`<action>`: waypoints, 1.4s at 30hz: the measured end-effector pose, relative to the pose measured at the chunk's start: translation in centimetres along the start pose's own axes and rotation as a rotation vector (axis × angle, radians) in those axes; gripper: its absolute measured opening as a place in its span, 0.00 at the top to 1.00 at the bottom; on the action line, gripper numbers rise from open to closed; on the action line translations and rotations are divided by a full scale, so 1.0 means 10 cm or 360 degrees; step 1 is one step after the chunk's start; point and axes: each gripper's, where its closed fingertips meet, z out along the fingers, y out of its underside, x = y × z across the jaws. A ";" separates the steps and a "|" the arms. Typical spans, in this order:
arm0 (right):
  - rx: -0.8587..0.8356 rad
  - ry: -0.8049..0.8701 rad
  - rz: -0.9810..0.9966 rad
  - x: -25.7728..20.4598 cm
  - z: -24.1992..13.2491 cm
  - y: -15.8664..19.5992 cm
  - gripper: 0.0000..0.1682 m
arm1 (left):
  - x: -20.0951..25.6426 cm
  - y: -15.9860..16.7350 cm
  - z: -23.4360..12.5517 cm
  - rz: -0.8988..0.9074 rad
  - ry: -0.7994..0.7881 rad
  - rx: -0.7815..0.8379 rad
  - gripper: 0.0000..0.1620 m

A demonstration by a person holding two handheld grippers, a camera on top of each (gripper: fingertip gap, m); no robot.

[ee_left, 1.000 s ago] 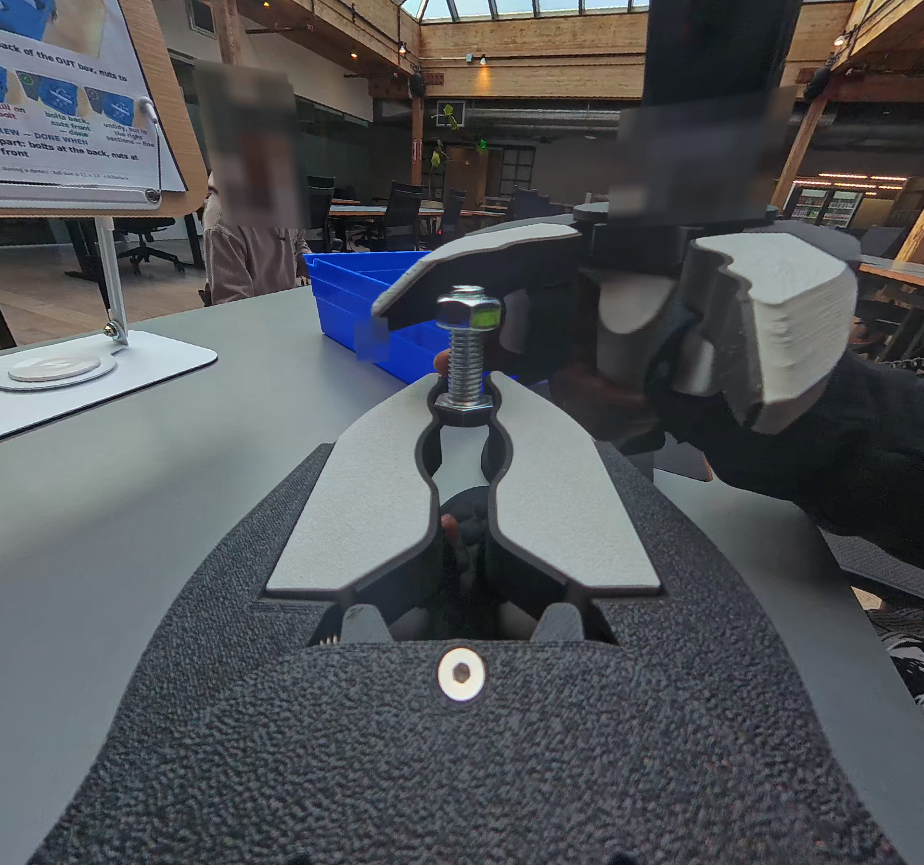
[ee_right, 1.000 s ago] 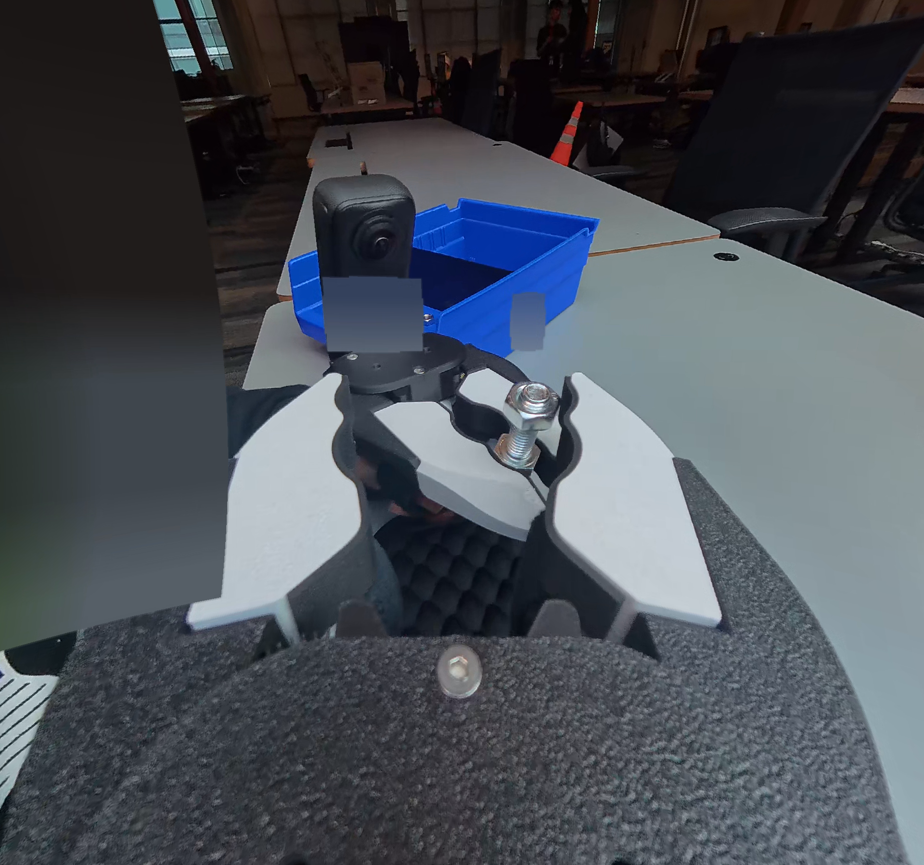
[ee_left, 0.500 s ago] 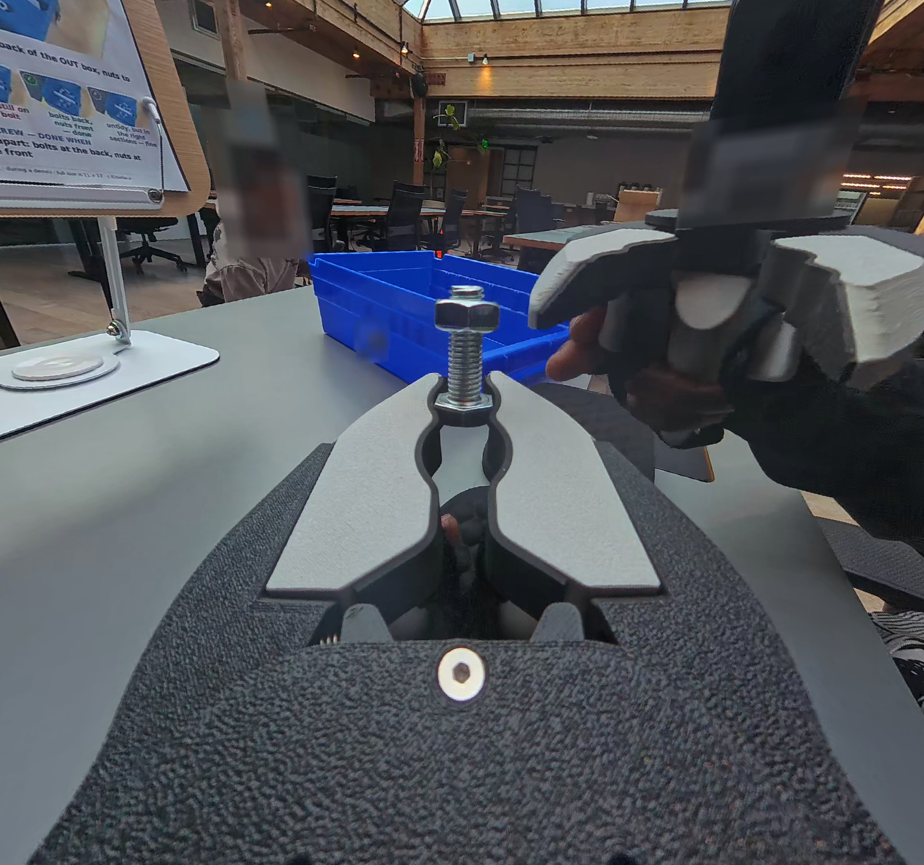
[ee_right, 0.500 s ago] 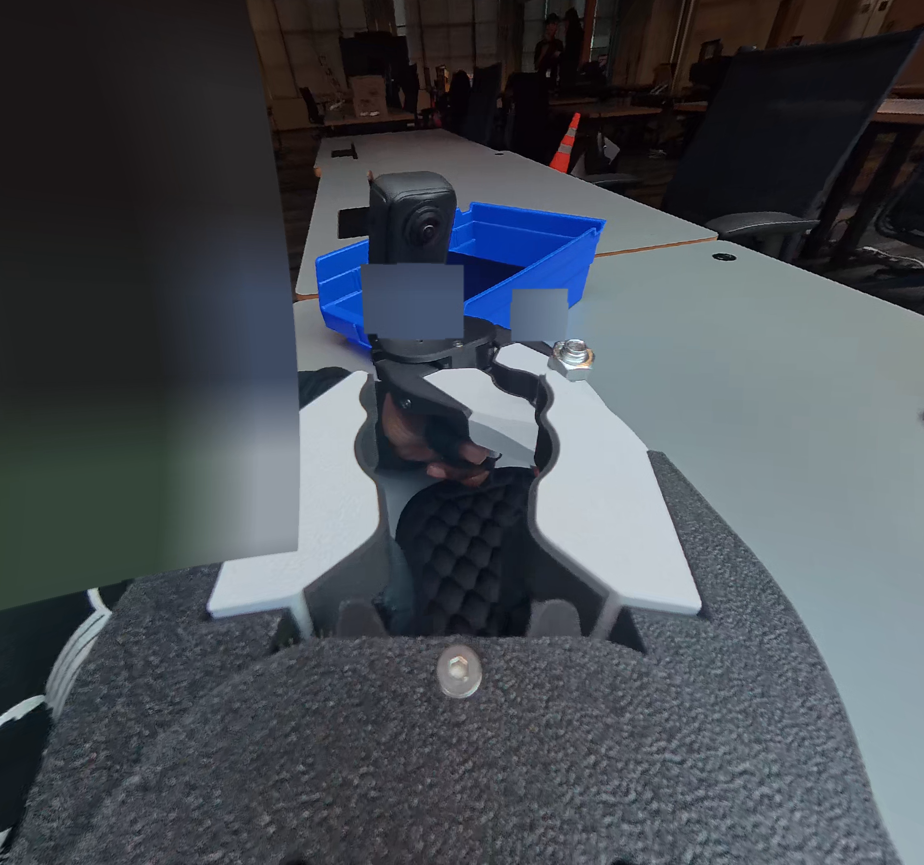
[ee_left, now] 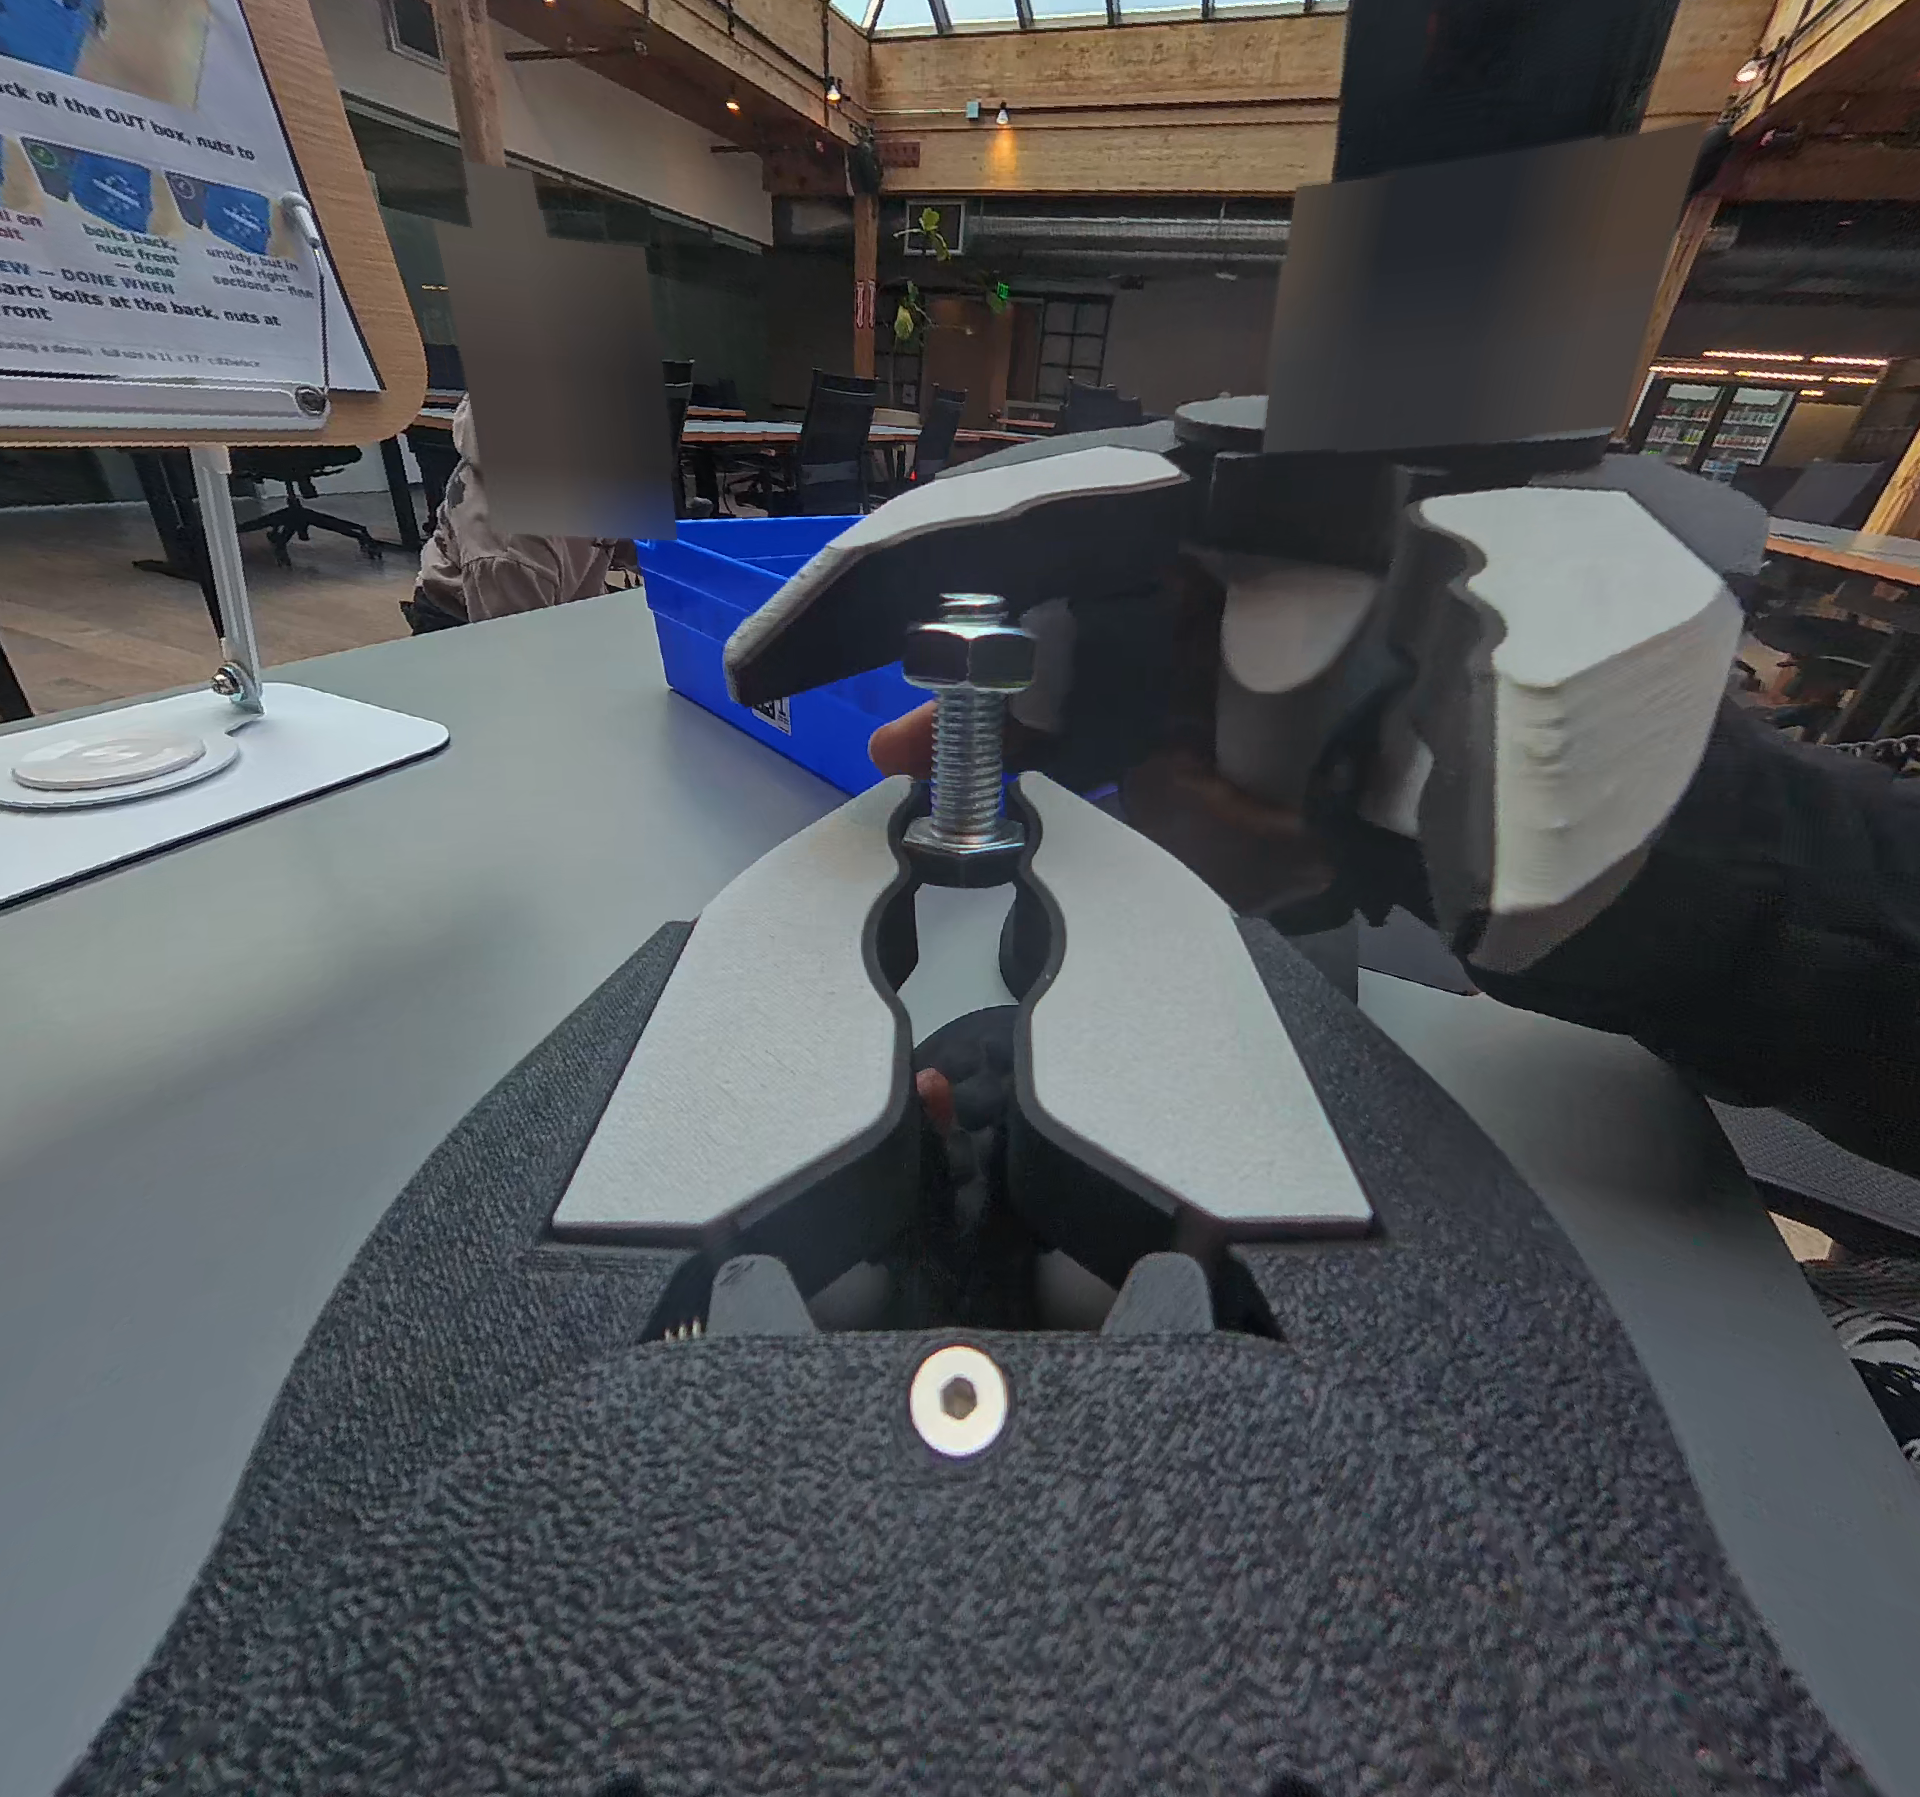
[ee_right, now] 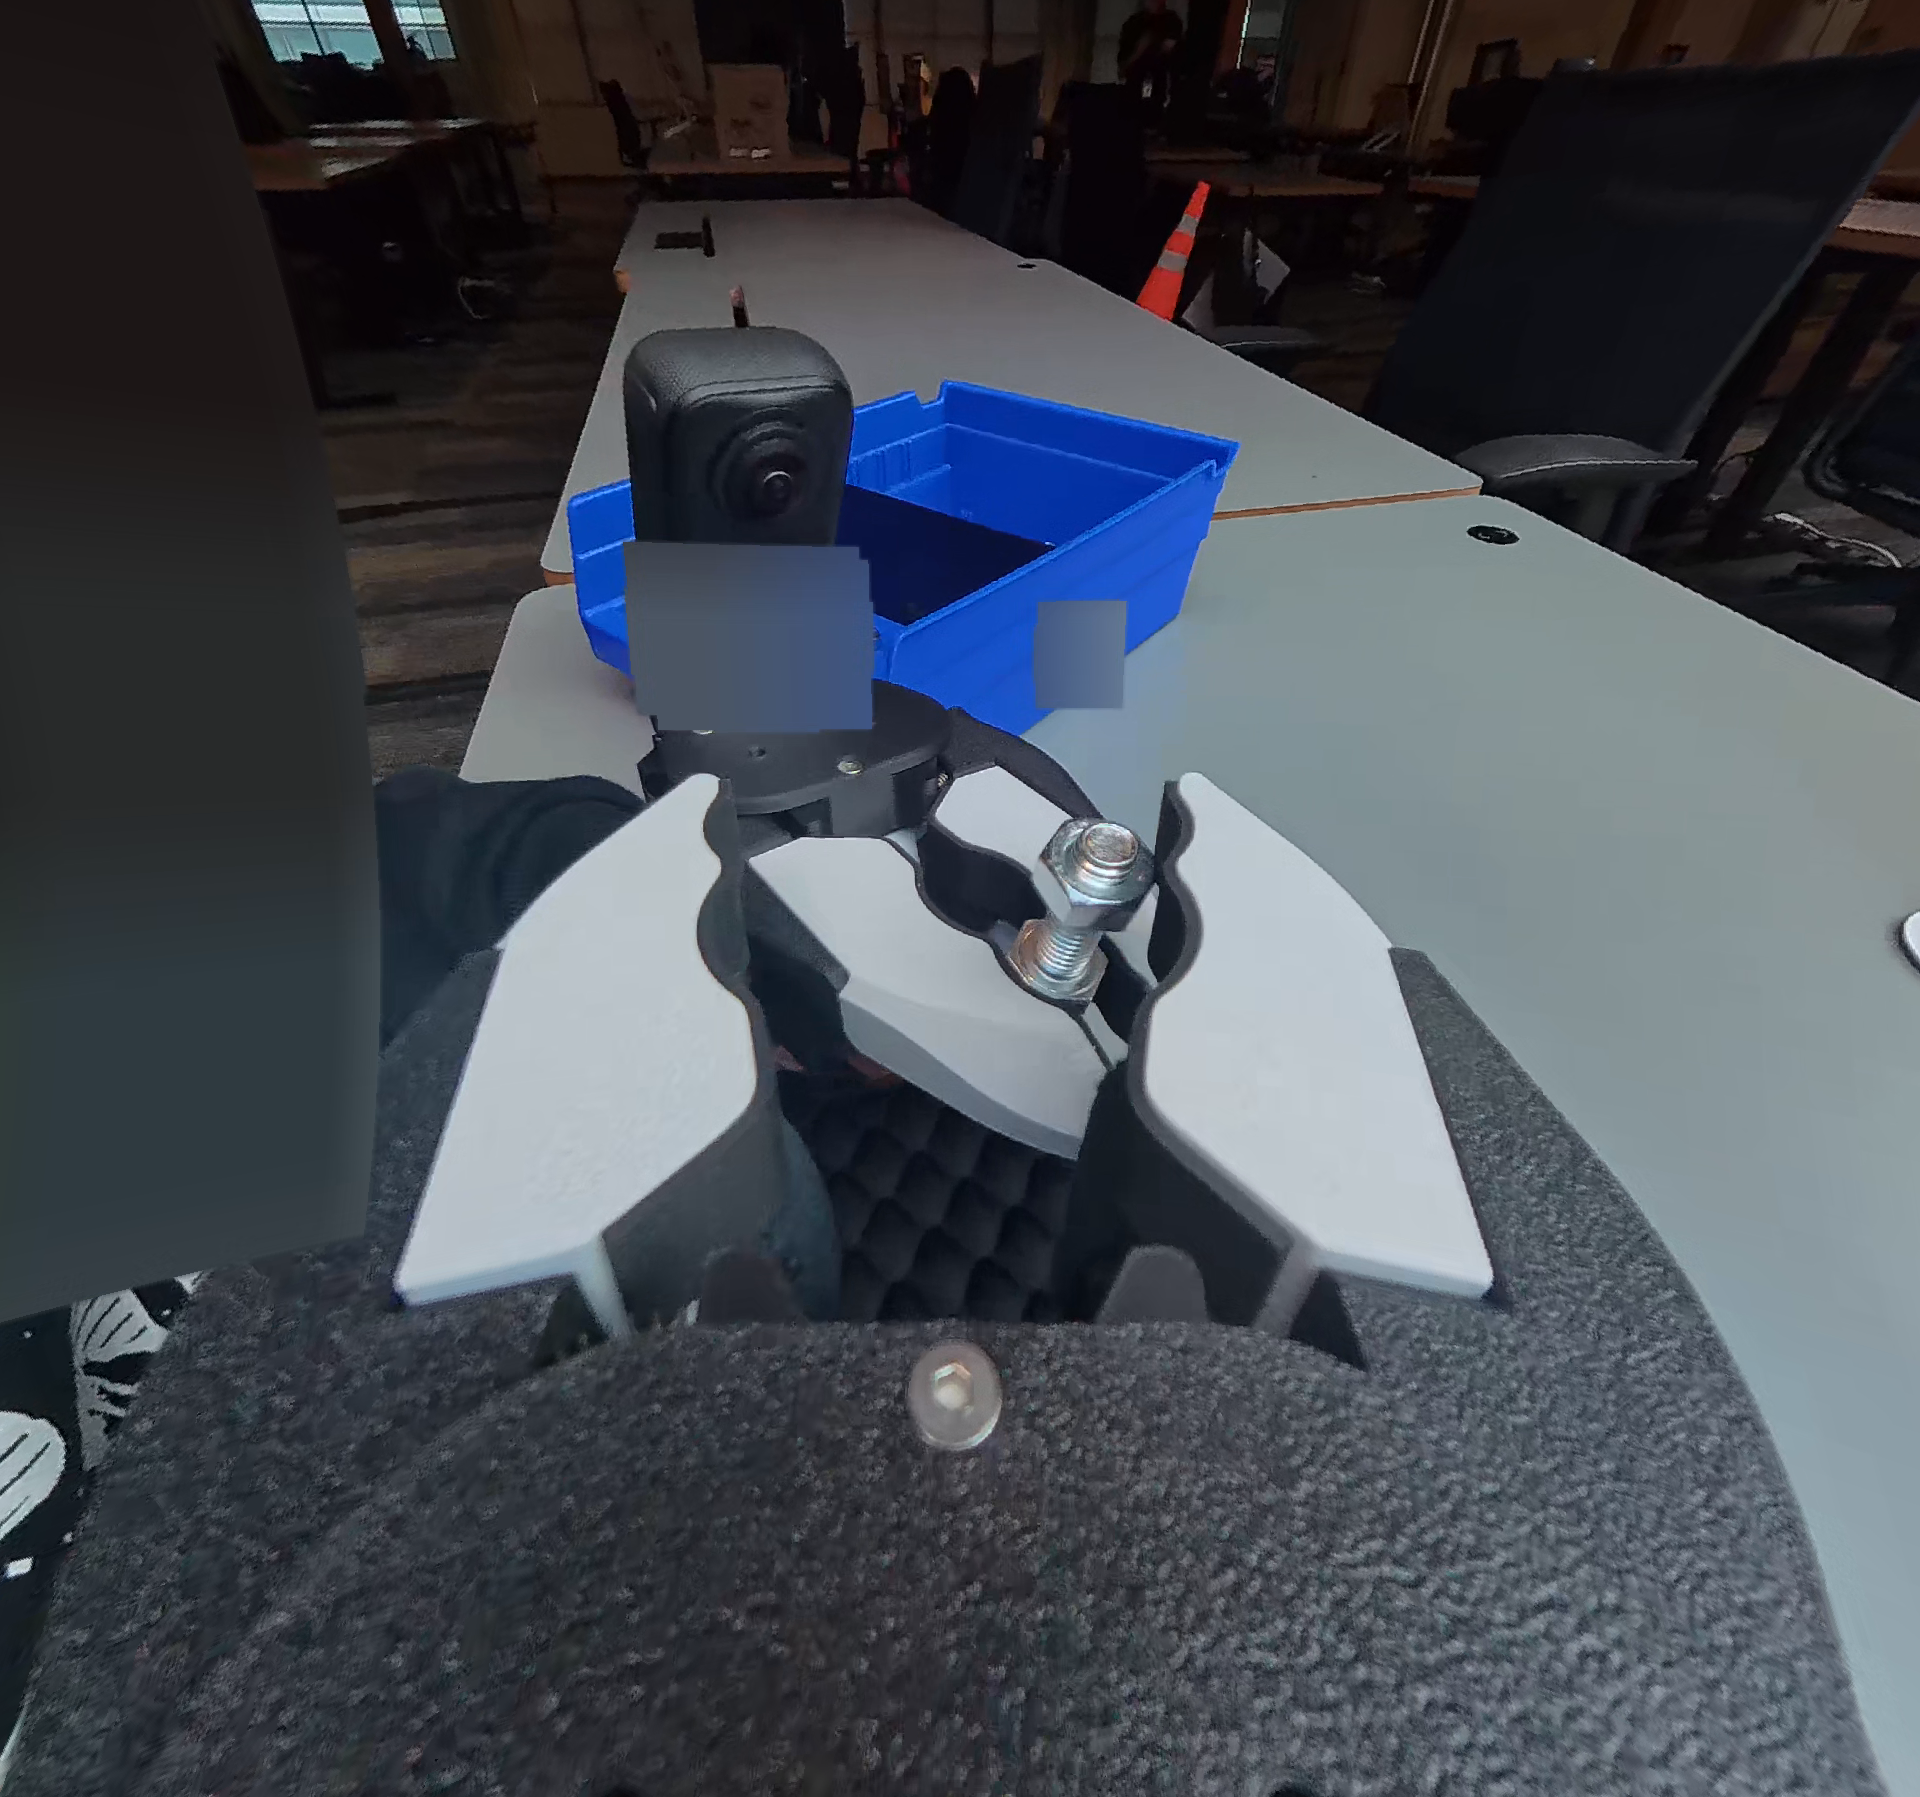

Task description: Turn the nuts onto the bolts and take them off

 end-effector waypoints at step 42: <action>0.0086 0.0094 0.0139 0.07 -0.28 -0.02 0.61 | 0.01 -0.01 0.00 0.0010 0.0002 0.0006 0.92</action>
